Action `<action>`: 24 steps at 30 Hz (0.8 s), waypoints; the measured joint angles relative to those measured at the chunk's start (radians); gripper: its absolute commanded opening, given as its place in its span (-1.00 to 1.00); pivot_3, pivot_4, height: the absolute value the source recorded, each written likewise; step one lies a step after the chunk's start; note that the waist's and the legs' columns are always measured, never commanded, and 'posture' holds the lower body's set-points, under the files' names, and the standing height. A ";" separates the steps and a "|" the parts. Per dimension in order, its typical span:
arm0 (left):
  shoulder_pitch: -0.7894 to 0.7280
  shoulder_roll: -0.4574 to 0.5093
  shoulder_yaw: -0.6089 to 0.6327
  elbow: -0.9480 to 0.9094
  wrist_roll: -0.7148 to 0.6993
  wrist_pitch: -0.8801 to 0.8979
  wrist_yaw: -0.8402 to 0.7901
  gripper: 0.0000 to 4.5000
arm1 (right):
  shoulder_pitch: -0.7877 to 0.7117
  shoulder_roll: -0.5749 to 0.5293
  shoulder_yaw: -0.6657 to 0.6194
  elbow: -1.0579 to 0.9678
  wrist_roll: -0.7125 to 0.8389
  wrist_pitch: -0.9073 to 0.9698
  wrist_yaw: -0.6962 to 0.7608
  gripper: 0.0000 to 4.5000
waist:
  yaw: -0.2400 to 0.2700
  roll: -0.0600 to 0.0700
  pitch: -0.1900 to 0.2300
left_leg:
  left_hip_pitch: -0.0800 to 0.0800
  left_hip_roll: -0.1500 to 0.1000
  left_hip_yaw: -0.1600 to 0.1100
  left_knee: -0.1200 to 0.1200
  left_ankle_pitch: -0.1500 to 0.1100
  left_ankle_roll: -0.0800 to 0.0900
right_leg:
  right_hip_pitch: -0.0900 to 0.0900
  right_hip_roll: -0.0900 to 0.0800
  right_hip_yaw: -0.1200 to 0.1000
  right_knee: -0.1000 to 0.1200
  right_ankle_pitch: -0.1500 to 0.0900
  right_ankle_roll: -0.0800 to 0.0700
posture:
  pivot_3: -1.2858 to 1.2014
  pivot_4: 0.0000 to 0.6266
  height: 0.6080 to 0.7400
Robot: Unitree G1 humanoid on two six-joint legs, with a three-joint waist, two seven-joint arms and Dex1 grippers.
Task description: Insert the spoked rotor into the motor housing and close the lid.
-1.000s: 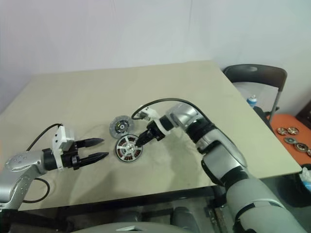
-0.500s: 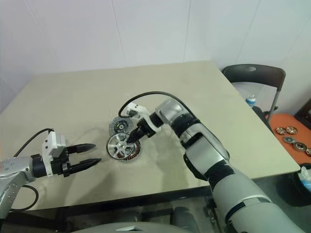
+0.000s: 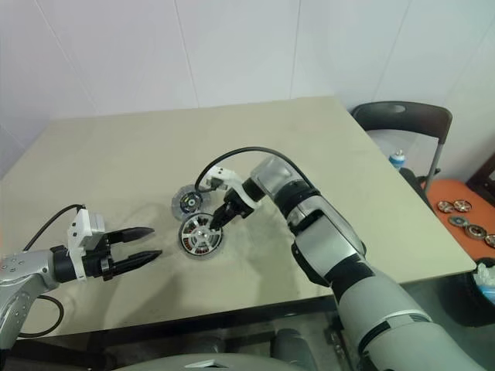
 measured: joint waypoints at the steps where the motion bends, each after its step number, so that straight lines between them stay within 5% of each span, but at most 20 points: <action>1: -0.001 -0.003 0.000 0.000 0.000 0.000 0.001 0.42 | 0.000 0.006 -0.001 0.010 -0.003 -0.001 -0.009 -0.25 | 0.001 0.000 0.000 | 0.000 0.000 0.000 0.000 0.000 0.000 | 0.000 0.000 0.000 0.000 0.000 0.000 | 0.03 -1.00 1.00; 2: -0.001 -0.007 0.000 0.000 0.000 0.000 0.002 0.42 | 0.001 0.011 -0.007 0.017 -0.005 -0.001 -0.016 -0.14 | 0.001 0.000 0.000 | 0.000 0.000 0.000 0.000 0.000 0.000 | 0.000 0.000 0.000 0.000 0.000 0.000 | 0.03 -1.00 1.00; 24: -0.012 -0.024 -0.013 0.004 0.000 0.006 0.022 0.42 | 0.028 -0.021 -0.092 0.021 -0.040 -0.039 -0.012 -0.14 | 0.000 -0.001 0.000 | 0.000 0.000 0.000 0.000 0.000 0.000 | 0.000 0.000 0.000 0.000 0.000 0.000 | 0.03 -1.00 1.00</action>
